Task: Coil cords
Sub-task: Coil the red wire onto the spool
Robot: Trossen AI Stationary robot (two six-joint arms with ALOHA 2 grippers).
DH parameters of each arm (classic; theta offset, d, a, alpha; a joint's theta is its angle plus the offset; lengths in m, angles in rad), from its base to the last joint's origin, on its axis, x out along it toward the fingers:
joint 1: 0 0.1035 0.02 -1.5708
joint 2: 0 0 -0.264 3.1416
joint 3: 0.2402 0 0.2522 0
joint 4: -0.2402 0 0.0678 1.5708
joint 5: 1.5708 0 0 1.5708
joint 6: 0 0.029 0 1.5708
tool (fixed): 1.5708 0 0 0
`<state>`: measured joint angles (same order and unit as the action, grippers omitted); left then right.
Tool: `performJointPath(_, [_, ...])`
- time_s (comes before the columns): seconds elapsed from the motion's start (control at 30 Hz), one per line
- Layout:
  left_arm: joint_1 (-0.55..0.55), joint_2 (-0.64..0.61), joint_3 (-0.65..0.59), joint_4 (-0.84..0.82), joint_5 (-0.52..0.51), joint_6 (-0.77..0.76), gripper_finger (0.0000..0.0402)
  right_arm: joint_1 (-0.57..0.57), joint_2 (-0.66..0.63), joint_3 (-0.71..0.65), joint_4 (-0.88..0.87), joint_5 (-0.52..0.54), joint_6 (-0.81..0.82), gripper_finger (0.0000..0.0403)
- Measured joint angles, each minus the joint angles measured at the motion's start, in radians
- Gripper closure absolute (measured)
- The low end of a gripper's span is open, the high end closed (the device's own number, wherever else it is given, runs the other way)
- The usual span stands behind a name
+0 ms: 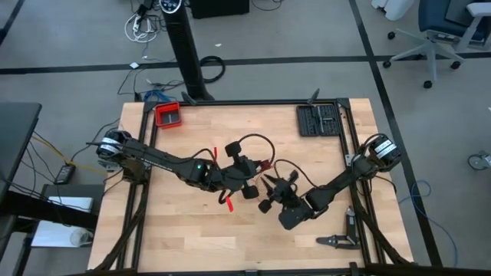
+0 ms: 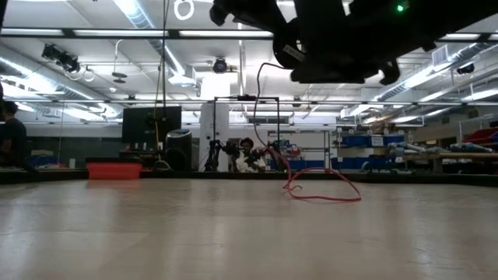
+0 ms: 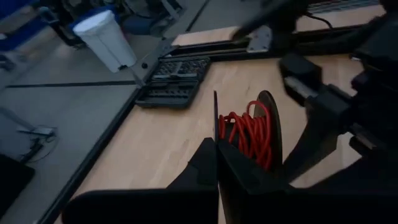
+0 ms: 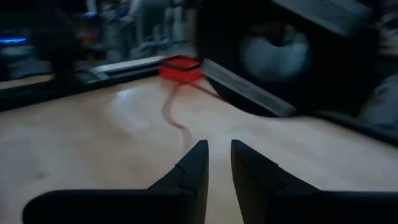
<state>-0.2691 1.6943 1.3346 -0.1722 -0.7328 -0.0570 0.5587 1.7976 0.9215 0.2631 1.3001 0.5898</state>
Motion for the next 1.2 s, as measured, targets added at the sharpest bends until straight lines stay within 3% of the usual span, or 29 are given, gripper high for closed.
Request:
performJointPath(0.1, [-0.014,0.0,0.0,0.027,-0.039,0.0,0.0401,0.012,0.001,-0.024,0.003,0.084,0.065,0.0335])
performJointPath(0.3, [-0.024,0.0,0.0,0.087,-0.063,0.002,0.0401,0.01,0.001,-0.1,0.061,0.042,0.155,0.0335])
performJointPath(0.4, [-0.026,0.0,0.0,0.117,-0.064,0.019,0.0401,0.01,0.001,-0.126,0.193,0.027,0.038,0.0334])
performJointPath(0.6, [-0.034,-0.001,0.0,0.158,-0.064,0.037,0.0401,0.001,0.001,-0.19,0.575,-0.126,-0.347,0.0334])
performJointPath(0.77, [-0.045,-0.001,0.0,0.163,-0.064,0.046,0.0401,-0.019,0.001,-0.252,0.799,-0.151,-0.484,0.0335])
performJointPath(0.97, [-0.046,-0.001,0.0,0.191,-0.064,0.053,0.0401,-0.045,0.001,-0.245,0.832,-0.269,-0.558,0.0334])
performJointPath(1.2, [-0.047,-0.001,0.0,0.197,-0.065,0.058,0.0401,-0.049,0.001,-0.233,0.824,-0.284,-0.594,0.0335])
